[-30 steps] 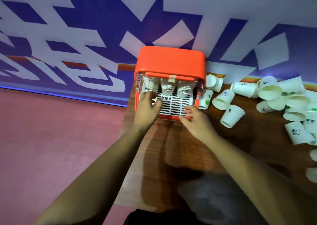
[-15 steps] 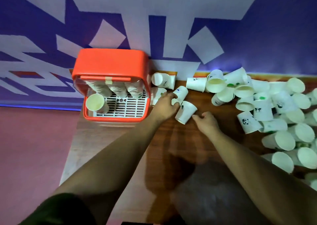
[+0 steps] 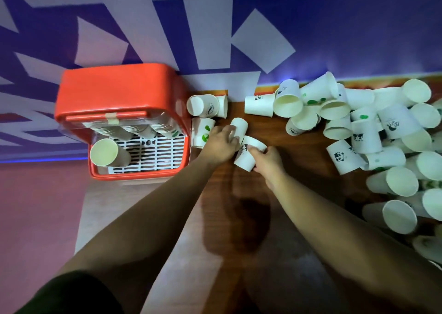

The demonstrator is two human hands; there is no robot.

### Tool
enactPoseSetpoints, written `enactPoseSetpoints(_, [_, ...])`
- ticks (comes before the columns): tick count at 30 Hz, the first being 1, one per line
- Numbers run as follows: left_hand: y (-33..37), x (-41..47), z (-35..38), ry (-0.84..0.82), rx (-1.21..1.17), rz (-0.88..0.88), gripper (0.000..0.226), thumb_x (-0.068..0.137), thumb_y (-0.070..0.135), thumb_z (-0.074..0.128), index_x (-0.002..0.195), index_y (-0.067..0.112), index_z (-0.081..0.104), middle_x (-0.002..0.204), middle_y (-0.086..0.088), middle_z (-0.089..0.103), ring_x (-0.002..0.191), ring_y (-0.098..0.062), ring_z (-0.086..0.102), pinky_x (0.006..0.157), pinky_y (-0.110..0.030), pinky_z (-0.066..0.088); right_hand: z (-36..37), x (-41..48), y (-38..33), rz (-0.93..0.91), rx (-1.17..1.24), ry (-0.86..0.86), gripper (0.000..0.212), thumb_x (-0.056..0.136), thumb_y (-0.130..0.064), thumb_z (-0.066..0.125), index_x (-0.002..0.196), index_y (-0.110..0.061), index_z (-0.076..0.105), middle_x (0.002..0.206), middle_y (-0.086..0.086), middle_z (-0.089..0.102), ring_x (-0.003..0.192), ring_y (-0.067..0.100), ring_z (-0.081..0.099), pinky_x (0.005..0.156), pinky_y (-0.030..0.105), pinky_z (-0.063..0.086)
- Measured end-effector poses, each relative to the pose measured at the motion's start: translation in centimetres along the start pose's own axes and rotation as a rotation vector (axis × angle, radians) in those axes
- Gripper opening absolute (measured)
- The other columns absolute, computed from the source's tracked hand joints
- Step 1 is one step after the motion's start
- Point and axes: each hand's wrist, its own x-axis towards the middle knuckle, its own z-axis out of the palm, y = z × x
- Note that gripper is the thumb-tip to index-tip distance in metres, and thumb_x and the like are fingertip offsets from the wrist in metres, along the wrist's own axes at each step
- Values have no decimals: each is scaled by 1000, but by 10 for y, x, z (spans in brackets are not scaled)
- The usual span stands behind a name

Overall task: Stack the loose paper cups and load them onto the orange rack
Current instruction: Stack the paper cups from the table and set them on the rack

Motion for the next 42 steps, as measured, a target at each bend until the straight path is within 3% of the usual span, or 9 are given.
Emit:
enactPoseSetpoints(3, [-1, -17, -2, -23, -92, -37, 41, 99, 37, 51, 137, 24, 51, 139, -10, 36, 125, -23, 45, 103, -23, 32, -5, -16, 2, -5, 32, -6, 47, 78, -41, 75, 112, -15, 55, 103, 0, 67, 92, 15, 67, 85, 43, 57])
enactPoseSetpoints(8, [1, -51, -12, -22, -341, -83, 33, 97, 38, 54, 129, 30, 60, 131, -1, 37, 122, -13, 44, 99, -19, 31, -15, -43, 5, -59, 75, -38, 29, 78, -41, 75, 97, -25, 59, 102, 0, 70, 93, 17, 69, 87, 48, 57])
enactPoseSetpoints(12, [-2, -85, -36, -48, -522, -31, 34, 98, 35, 56, 131, 32, 61, 137, 6, 47, 130, -8, 43, 104, -20, 30, -8, -75, -4, -38, 197, -83, 44, 80, -36, 74, 117, -17, 60, 109, 6, 70, 96, 22, 70, 81, 51, 58])
enactPoseSetpoints(16, [-20, -124, -73, -72, -591, 65, 54, 92, 26, 68, 143, 28, 50, 143, 14, 44, 134, 1, 39, 114, -20, 29, 18, -108, -12, -47, 304, -168, 33, 85, -29, 71, 114, -18, 60, 112, 9, 69, 102, 26, 68, 82, 59, 55])
enactPoseSetpoints(20, [-56, -155, -109, -49, -562, 121, 82, 84, 13, 77, 151, 30, 34, 143, 18, 44, 119, 24, 41, 90, 3, 32, 60, -141, -24, -42, 362, -264, 21, 90, -22, 64, 109, -14, 62, 108, 11, 71, 101, 29, 68, 86, 61, 52])
enactPoseSetpoints(25, [-103, -169, -142, 19, -375, 182, 99, 77, 16, 84, 154, 30, 22, 156, 14, 27, 138, 10, 29, 99, -3, 32, 104, -173, -42, -45, 420, -359, 10, 93, -17, 61, 103, -16, 62, 104, 8, 72, 99, 28, 67, 75, 54, 57])
enactPoseSetpoints(30, [-130, -169, -162, 246, -221, 184, 86, 76, 22, 83, 148, 26, 36, 144, 14, 43, 129, -1, 39, 105, -29, 42, 134, -181, -53, -53, 371, -430, 18, 93, -17, 61, 112, -16, 60, 111, 7, 70, 103, 26, 67, 80, 58, 55])
enactPoseSetpoints(37, [-143, -154, -177, 319, -313, 45, 85, 78, 40, 77, 150, 25, 35, 141, 6, 50, 129, -10, 45, 106, -29, 39, 151, -166, -57, -35, 337, -338, 26, 90, -19, 67, 114, -13, 59, 112, 9, 69, 104, 28, 66, 79, 62, 54])
enactPoseSetpoints(42, [-136, -133, -176, 290, -30, -15, 88, 84, 56, 66, 154, 23, 22, 154, -2, 37, 134, -22, 44, 103, -37, 41, 150, -149, -54, -117, 245, -271, 34, 87, -26, 70, 117, -18, 57, 112, 6, 70, 100, 24, 69, 82, 58, 56])
